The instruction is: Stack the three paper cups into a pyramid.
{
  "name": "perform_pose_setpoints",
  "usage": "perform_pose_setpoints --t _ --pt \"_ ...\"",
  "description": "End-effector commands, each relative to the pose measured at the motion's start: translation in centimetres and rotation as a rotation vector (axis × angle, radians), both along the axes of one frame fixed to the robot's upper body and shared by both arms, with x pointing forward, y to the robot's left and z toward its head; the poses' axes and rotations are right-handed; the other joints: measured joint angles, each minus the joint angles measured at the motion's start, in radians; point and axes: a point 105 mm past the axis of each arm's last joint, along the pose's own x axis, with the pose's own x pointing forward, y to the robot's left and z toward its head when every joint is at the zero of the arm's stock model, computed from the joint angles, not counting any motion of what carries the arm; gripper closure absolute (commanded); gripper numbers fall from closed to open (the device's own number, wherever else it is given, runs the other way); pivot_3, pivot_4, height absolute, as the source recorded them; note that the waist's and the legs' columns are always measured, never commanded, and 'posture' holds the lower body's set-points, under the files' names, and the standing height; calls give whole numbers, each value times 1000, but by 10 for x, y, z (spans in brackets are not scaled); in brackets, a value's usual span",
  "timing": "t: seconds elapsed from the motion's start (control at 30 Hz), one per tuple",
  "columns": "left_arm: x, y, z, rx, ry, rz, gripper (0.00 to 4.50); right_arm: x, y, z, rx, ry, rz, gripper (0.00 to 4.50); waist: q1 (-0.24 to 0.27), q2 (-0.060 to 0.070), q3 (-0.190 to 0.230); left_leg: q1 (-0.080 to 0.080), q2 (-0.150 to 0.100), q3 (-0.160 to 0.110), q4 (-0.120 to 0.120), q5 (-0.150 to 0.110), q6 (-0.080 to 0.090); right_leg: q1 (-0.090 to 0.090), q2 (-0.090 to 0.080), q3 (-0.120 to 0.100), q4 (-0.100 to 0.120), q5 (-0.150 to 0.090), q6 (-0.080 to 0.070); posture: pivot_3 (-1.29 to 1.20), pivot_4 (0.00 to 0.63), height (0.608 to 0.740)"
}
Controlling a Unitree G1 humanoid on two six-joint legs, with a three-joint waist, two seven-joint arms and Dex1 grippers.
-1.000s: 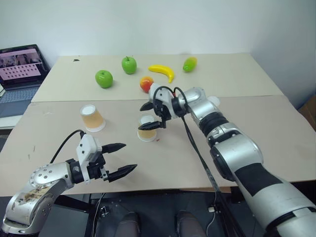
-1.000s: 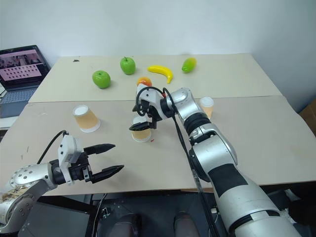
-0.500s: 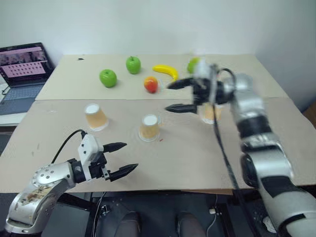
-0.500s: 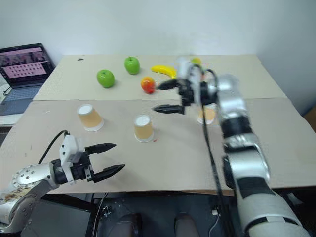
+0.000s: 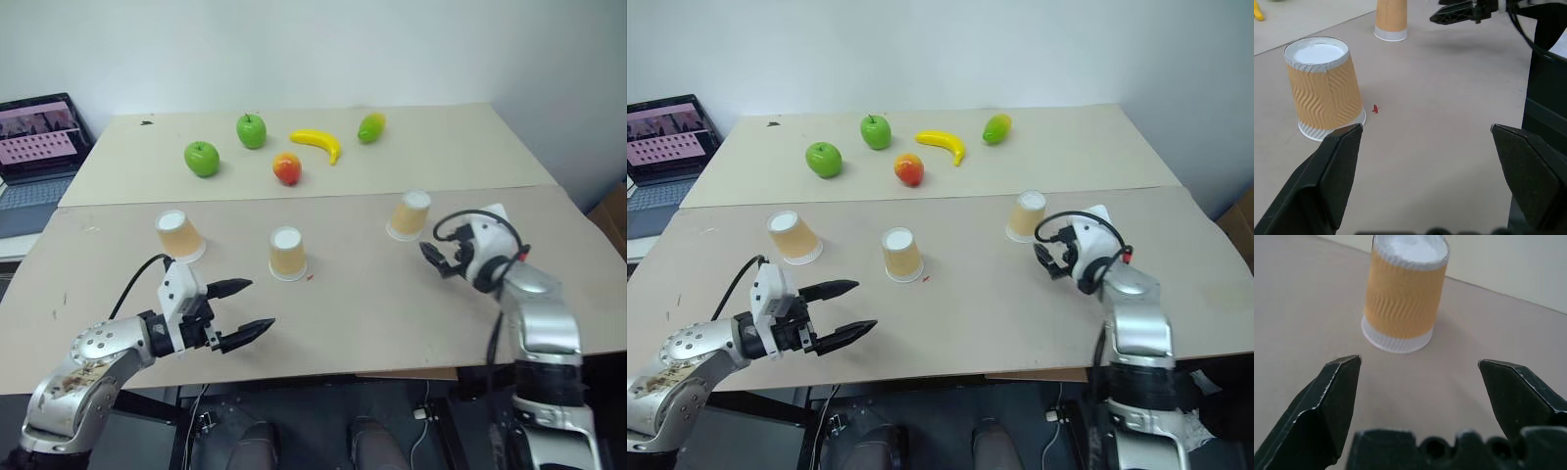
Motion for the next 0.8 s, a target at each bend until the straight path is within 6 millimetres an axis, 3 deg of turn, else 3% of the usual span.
perform_pose_setpoints --t 0.03,0.23,0.8 --pt "1 0 6 -2 -39 -4 0 10 3 31 46 -138 -2 31 2 0 0 -1 0 0 0 0 0 0 0 0 0 0 0 0 150 732" --pt "4 2 9 -10 -48 18 0 24 11 40 105 -188 35 31 12 0 0 -1 0 0 1 0 0 0 -1 -1 -1 0 0 0 150 732" --pt "3 5 19 -17 -78 54 0 52 15 34 120 -197 56 31 14 0 0 0 0 0 1 0 0 1 -1 -1 0 0 0 0 150 732"
